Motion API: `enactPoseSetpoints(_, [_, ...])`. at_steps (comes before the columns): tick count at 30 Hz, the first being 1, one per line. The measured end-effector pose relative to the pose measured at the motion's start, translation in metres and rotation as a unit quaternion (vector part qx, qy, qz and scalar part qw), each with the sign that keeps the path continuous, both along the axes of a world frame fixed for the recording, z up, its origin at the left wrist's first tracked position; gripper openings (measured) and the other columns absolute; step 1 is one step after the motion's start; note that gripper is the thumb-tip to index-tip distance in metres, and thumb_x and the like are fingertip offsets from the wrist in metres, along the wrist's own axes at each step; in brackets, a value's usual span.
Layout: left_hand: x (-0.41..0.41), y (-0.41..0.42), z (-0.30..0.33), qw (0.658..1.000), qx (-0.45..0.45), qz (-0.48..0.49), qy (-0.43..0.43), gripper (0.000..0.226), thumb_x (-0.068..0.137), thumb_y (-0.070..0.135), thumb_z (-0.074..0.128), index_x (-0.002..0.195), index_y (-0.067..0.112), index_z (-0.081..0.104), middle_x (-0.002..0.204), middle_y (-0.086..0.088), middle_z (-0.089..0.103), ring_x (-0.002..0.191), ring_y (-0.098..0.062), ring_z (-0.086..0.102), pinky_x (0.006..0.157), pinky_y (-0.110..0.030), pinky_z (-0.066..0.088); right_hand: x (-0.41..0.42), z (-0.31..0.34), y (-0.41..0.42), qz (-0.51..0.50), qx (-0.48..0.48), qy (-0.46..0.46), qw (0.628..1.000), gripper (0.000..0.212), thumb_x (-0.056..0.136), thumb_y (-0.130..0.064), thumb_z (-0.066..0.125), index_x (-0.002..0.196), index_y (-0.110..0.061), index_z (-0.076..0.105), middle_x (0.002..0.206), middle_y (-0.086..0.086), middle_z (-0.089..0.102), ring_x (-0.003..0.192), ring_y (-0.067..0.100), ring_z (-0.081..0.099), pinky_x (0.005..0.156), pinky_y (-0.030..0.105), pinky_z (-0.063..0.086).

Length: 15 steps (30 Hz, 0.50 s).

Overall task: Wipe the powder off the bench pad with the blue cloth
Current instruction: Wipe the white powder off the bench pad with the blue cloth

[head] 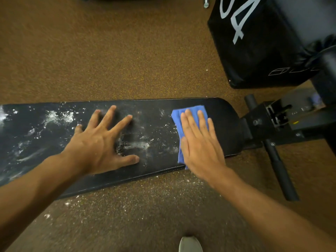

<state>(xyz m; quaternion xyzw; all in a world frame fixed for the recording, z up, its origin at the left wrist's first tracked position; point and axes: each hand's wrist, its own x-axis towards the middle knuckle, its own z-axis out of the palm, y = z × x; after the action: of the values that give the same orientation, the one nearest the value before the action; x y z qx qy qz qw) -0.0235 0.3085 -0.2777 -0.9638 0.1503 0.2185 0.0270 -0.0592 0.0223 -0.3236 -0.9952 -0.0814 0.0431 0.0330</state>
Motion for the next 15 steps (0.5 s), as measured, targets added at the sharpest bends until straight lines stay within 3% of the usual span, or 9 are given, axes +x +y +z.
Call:
enactPoseSetpoints(3, [-0.003,0.007,-0.004,1.000,-0.003,0.009,0.007,0.124,0.049,0.109,0.017,0.152,0.052,-0.020,0.167,0.004,-0.021,0.155,-0.033,-0.008,0.115,-0.068,0.027,-0.017,0.004,-0.025,0.055,0.000,0.030,0.998,0.062,0.103,-0.034,0.018,0.162,-0.014,0.009,0.170,0.003,0.007,0.156,0.026,-0.002,0.124,0.053,0.015])
enactPoseSetpoints(9, [0.001,0.006,-0.008,1.000,0.004,0.006,0.009,0.126,0.046,0.109,0.014,0.152,0.051,-0.019,0.167,0.003,-0.020,0.154,-0.035,-0.007,0.114,-0.068,0.027,0.035,-0.002,0.011,-0.111,0.000,-0.020,0.994,0.069,0.097,-0.036,0.010,0.161,-0.011,0.010,0.170,0.006,0.010,0.156,0.033,0.004,0.124,0.056,0.011])
enactPoseSetpoints(13, [0.000,0.007,-0.008,1.000,0.007,0.007,0.014,0.125,0.047,0.109,0.014,0.152,0.050,-0.022,0.167,0.003,-0.022,0.154,-0.035,-0.008,0.115,-0.068,0.027,-0.015,0.003,-0.007,0.038,-0.014,0.027,0.999,0.064,0.103,-0.034,0.018,0.162,-0.013,0.004,0.170,0.005,0.003,0.156,0.028,-0.004,0.126,0.053,0.007])
enactPoseSetpoints(15, [0.001,0.006,-0.009,1.000,0.009,0.005,0.009,0.124,0.049,0.109,0.016,0.152,0.050,-0.022,0.167,0.003,-0.022,0.154,-0.035,-0.008,0.115,-0.068,0.027,-0.005,0.004,-0.031,0.053,-0.027,0.031,0.998,0.065,0.101,-0.036,0.016,0.162,-0.016,0.007,0.170,0.004,0.006,0.156,0.026,-0.002,0.126,0.051,0.008])
